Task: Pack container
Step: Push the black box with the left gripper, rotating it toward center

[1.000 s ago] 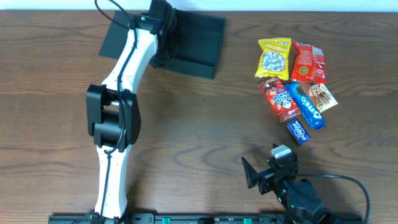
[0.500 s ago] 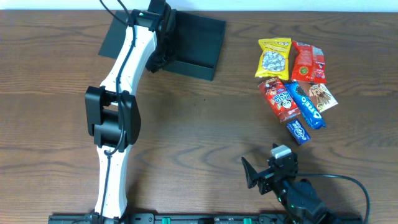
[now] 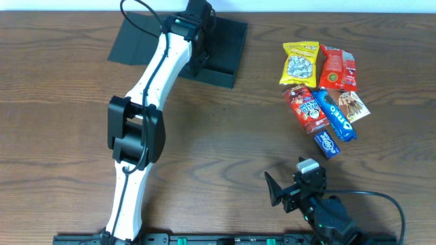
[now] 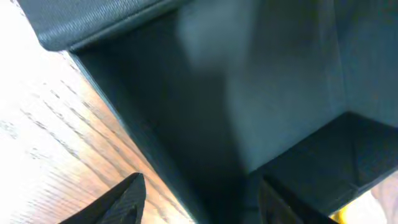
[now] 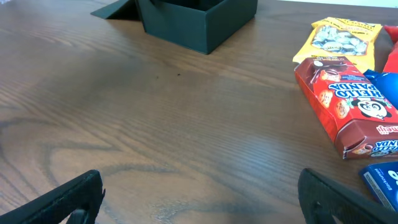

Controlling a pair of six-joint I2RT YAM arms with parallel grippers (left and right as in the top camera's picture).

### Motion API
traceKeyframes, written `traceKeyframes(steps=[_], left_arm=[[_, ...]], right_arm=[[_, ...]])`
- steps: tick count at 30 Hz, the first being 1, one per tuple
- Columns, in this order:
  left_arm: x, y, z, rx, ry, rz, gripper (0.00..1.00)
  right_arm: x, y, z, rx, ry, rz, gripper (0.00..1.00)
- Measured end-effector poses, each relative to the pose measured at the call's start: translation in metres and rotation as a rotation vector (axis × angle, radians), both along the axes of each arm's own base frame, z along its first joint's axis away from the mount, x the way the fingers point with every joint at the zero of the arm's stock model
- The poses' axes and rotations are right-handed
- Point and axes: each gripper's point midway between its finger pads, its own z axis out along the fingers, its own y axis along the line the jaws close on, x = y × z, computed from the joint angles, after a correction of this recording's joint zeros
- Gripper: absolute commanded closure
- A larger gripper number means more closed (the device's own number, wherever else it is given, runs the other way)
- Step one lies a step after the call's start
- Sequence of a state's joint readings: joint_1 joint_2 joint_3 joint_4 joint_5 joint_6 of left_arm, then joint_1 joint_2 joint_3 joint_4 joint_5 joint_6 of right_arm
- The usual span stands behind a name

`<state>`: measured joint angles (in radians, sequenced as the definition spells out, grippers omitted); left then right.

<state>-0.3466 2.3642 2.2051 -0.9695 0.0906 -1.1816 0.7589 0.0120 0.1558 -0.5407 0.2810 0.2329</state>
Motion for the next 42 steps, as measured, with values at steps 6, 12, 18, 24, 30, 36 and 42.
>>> traceKeyframes(steps=[6, 12, 18, 24, 30, 36, 42], left_arm=[[-0.006, 0.001, -0.011, -0.004, 0.036, 0.045, 0.40], [-0.008, 0.002, -0.030, -0.011, 0.049, 0.077, 0.64], [-0.010, 0.001, -0.035, -0.007, 0.049, 0.040, 0.77], [-0.022, 0.003, -0.041, 0.006, 0.096, -0.009, 0.94], [-0.039, 0.009, -0.042, 0.061, 0.139, -0.168, 0.94], [-0.088, 0.032, -0.044, 0.177, 0.318, -0.352, 0.94], [-0.102, 0.043, -0.044, 0.314, 0.351, -0.565, 0.94]], right_arm=[[0.000, 0.000, 0.000, 0.000, 0.000, 0.000, 0.01], [0.000, 0.000, 0.000, 0.000, 0.000, 0.000, 0.01], [0.000, 0.000, 0.000, 0.000, 0.000, 0.000, 0.01], [0.000, 0.000, 0.000, 0.000, 0.000, 0.000, 0.01], [0.000, 0.000, 0.000, 0.000, 0.000, 0.000, 0.01], [0.000, 0.000, 0.000, 0.000, 0.000, 0.000, 0.01], [0.000, 0.000, 0.000, 0.000, 0.000, 0.000, 0.01]])
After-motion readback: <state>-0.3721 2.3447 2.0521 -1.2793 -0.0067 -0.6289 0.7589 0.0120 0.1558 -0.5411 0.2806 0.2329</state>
